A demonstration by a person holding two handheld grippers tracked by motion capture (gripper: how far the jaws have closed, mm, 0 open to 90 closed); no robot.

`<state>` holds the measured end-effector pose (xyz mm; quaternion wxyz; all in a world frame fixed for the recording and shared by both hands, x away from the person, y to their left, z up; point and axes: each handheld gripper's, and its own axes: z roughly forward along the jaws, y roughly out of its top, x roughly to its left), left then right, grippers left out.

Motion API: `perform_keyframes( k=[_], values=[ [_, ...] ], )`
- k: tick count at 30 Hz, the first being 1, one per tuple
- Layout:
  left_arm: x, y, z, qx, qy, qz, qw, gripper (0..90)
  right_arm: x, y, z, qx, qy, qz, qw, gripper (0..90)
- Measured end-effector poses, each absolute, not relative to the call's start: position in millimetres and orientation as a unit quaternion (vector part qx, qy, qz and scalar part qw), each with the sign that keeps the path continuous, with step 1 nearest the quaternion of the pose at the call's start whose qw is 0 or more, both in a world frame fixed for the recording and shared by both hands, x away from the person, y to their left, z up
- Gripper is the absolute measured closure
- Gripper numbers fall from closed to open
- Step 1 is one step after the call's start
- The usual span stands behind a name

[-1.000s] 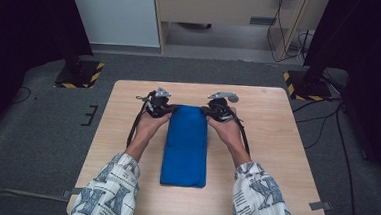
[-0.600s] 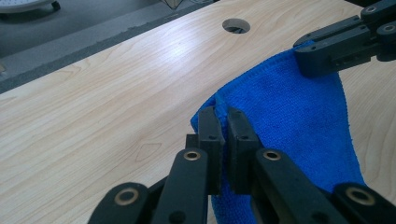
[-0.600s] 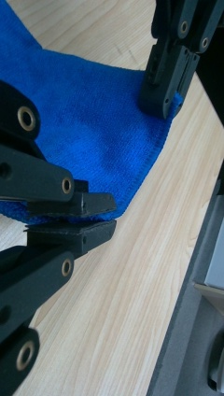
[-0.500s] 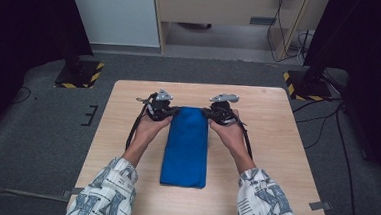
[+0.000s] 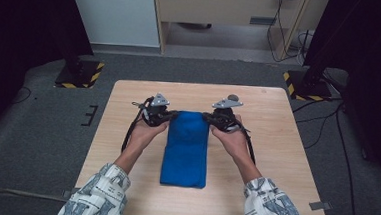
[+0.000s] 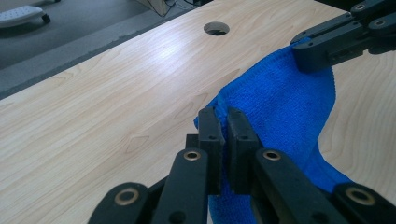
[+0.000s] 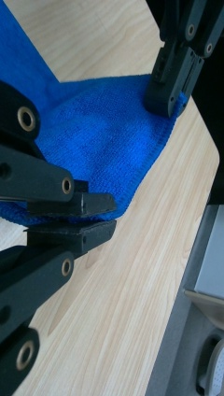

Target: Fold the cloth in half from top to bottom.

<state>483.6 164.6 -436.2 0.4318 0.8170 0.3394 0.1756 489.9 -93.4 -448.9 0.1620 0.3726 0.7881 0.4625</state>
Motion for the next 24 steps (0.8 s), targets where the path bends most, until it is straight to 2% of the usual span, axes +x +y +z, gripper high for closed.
perform_keyframes(
  k=[24],
  values=[
    [445,172,-433,0.829,0.299,0.171,0.441,85.5,441,-93,-448,0.329,0.806,0.472,0.141,86.1]
  ],
)
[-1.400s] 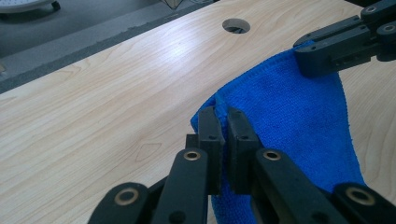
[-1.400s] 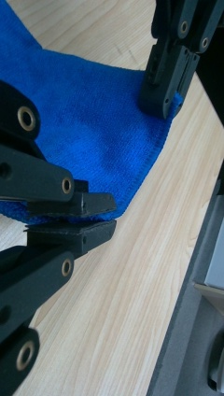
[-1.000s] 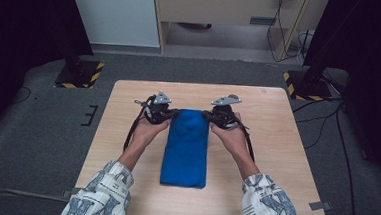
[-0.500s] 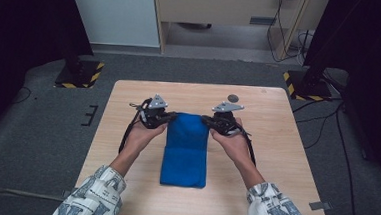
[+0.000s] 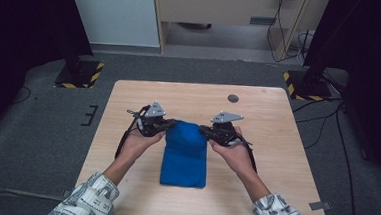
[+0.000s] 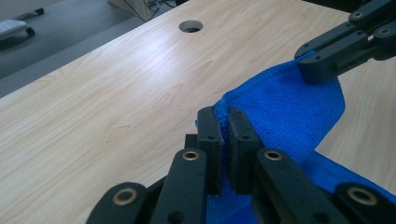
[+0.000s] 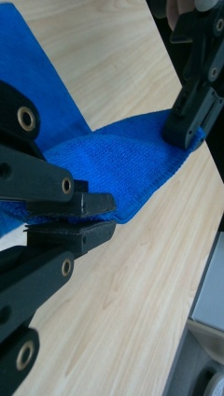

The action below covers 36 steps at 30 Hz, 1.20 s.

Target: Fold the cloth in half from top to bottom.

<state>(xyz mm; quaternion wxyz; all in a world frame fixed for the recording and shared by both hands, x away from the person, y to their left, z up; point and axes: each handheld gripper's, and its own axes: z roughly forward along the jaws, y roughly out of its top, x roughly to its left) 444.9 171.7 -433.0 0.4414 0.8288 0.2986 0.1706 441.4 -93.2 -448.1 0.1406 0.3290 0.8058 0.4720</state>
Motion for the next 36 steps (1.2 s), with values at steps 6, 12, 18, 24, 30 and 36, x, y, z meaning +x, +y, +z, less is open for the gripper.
perform_keyframes(
  k=[6,12,18,24,30,36],
  values=[
    [431,172,-438,0.832,0.294,0.161,0.442,85.5,429,-95,-455,0.321,0.811,0.472,0.131,86.1],
    [418,173,-446,0.836,0.288,0.152,0.441,85.3,414,-96,-465,0.31,0.82,0.466,0.121,86.0],
    [407,174,-456,0.838,0.286,0.141,0.442,84.7,404,-99,-472,0.308,0.822,0.465,0.113,85.9],
    [399,177,-469,0.841,0.288,0.132,0.438,84.3,397,-101,-478,0.307,0.824,0.465,0.105,85.9],
    [393,178,-475,0.842,0.285,0.13,0.439,83.8,391,-99,-484,0.304,0.826,0.464,0.099,85.8],
    [386,181,-479,0.839,0.29,0.121,0.444,82.3,386,-98,-488,0.301,0.831,0.457,0.099,85.6]
  ],
)
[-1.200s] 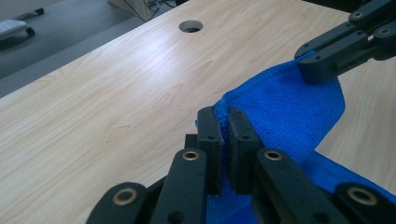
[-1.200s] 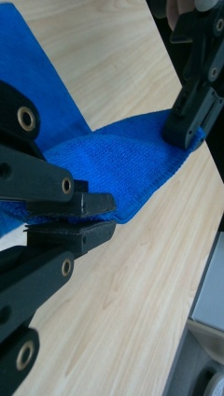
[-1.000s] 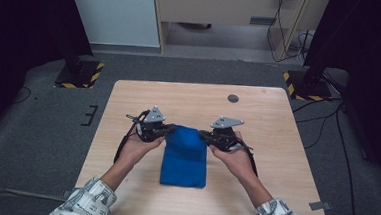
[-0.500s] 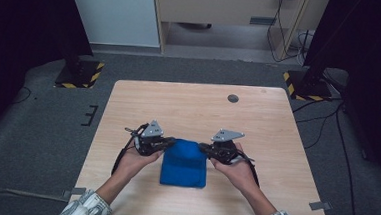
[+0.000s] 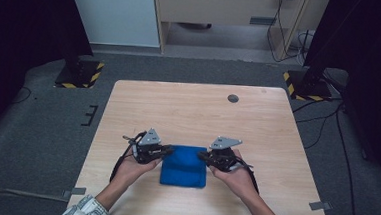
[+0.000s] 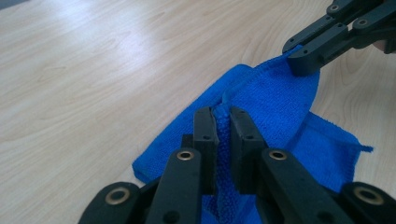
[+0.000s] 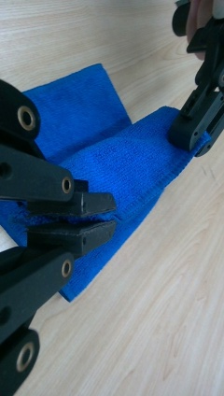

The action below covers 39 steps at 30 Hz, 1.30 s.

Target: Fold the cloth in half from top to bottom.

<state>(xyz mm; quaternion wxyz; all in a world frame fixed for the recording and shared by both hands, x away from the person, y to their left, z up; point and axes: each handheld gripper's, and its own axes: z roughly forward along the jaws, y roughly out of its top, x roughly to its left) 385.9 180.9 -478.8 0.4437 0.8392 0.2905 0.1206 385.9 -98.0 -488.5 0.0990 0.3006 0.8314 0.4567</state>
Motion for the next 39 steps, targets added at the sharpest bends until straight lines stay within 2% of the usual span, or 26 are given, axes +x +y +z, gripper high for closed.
perform_keyframes(
  k=[16,22,30,39],
  values=[
    [369,188,-489,0.84,0.295,0.101,0.444,80.0,367,-96,-501,0.284,0.842,0.449,0.095,85.0],
    [361,189,-490,0.841,0.292,0.102,0.443,76.9,362,-98,-503,0.282,0.844,0.448,0.09,82.2],
    [352,192,-496,0.846,0.29,0.096,0.436,68.2,355,-100,-506,0.277,0.847,0.445,0.082,78.5],
    [340,192,-497,0.85,0.286,0.092,0.432,57.7,346,-99,-505,0.266,0.852,0.443,0.078,78.5]
  ],
)
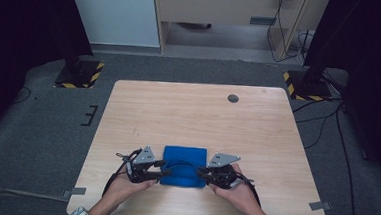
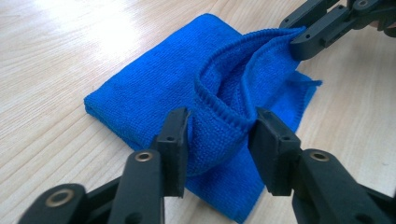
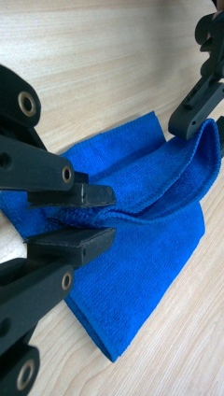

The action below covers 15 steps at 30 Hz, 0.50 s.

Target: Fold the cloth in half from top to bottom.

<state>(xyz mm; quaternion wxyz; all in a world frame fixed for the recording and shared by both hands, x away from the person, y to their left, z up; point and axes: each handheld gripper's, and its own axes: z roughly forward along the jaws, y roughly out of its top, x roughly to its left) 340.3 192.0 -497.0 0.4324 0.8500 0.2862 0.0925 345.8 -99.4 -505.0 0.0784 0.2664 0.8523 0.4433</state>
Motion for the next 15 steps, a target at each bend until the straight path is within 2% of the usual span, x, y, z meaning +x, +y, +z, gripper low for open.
perform_keyframes(
  k=[15],
  values=[
    [341,203,-480,0.802,0.31,0.118,0.496,55.8,333,-98,-508,0.251,0.864,0.431,0.075,78.3]
  ],
)
